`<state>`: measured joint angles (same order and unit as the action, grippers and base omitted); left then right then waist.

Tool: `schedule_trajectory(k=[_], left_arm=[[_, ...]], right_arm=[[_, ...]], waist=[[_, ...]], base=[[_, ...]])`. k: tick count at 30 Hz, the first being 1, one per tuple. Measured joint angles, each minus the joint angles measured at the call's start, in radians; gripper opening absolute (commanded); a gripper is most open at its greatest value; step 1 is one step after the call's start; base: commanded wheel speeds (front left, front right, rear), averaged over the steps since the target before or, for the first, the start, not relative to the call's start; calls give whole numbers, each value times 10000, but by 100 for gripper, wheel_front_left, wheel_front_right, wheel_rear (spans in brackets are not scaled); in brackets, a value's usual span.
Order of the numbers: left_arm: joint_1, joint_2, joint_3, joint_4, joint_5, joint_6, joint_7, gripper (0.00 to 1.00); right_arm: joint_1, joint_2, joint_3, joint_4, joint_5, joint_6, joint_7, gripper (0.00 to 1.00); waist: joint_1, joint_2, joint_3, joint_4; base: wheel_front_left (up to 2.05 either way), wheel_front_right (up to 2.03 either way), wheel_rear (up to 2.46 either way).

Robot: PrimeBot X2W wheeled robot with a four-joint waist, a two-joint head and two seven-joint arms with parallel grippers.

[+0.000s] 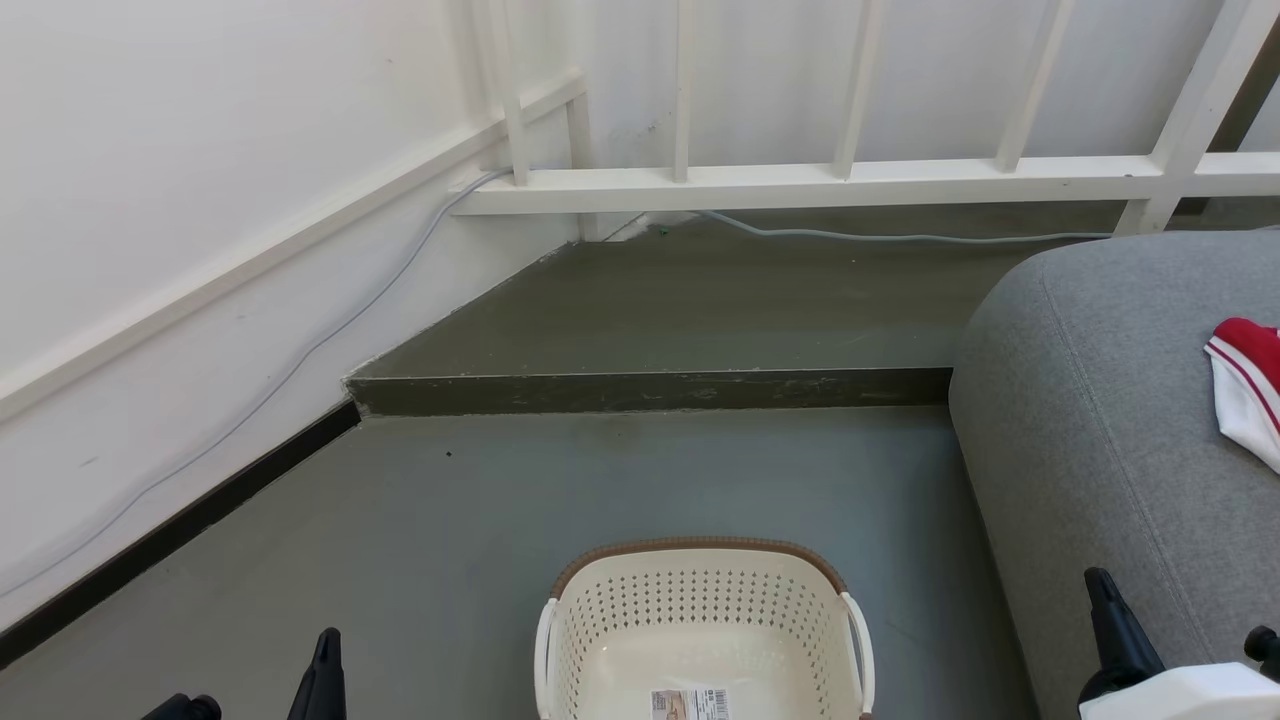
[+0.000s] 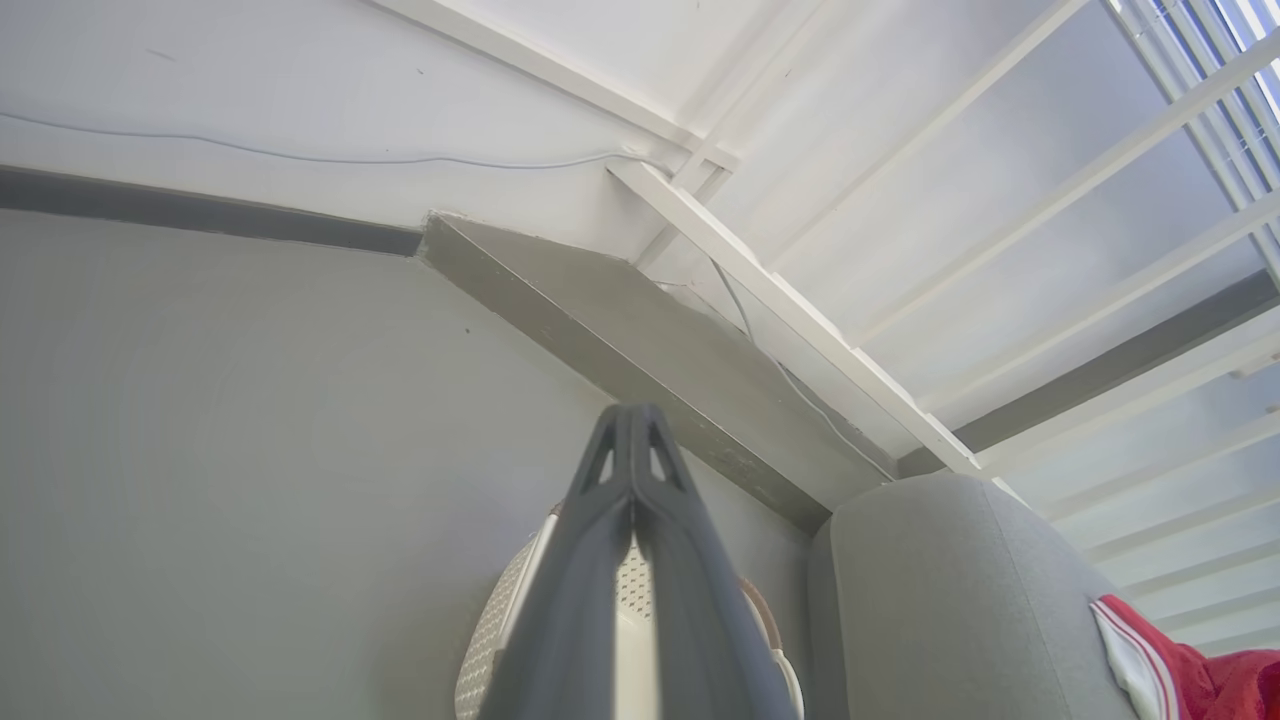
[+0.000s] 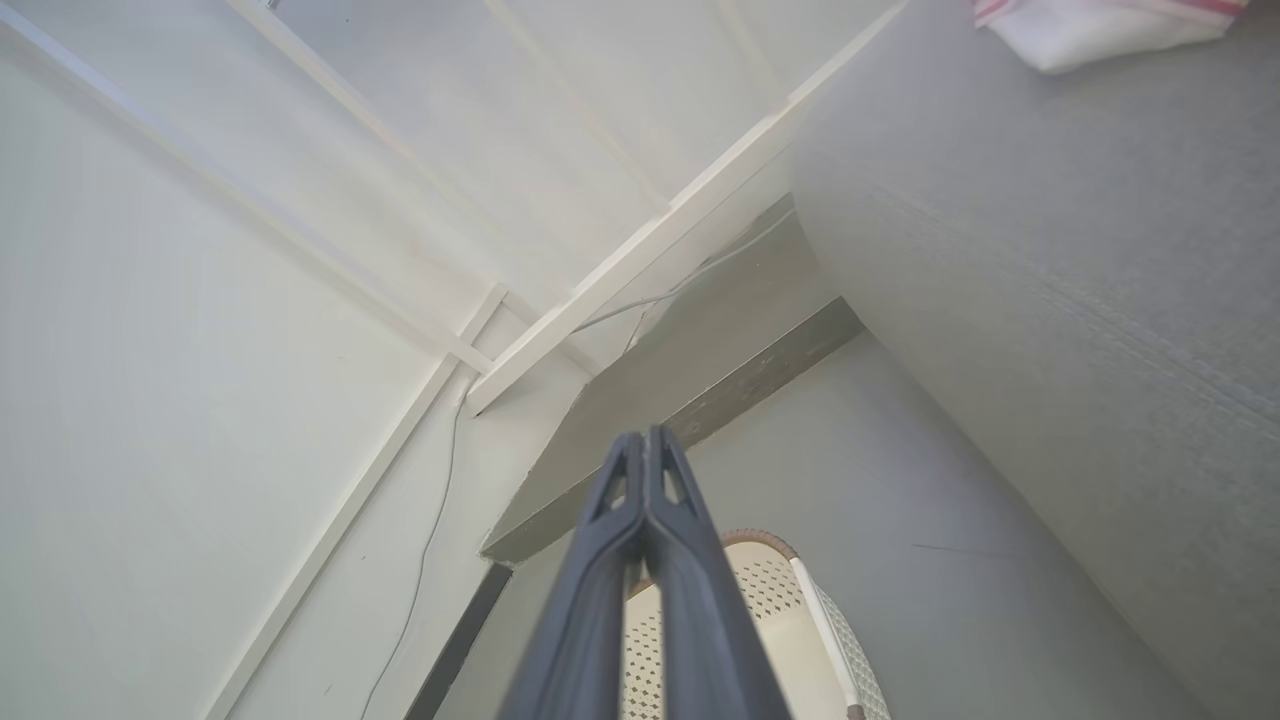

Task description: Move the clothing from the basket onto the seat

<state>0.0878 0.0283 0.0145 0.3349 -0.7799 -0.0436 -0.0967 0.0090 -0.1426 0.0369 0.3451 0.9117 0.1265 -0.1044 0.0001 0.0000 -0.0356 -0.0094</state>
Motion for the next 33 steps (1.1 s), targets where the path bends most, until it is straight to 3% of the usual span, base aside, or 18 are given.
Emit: schedule_trajectory(k=[33], left_arm=[[-569,31,286,-263,-3570,-320,878,0]], right_arm=[[-297,451,-734,-272,2982,-2,934,0]], waist=[[0,0,170,41]], base=[[0,0,0]])
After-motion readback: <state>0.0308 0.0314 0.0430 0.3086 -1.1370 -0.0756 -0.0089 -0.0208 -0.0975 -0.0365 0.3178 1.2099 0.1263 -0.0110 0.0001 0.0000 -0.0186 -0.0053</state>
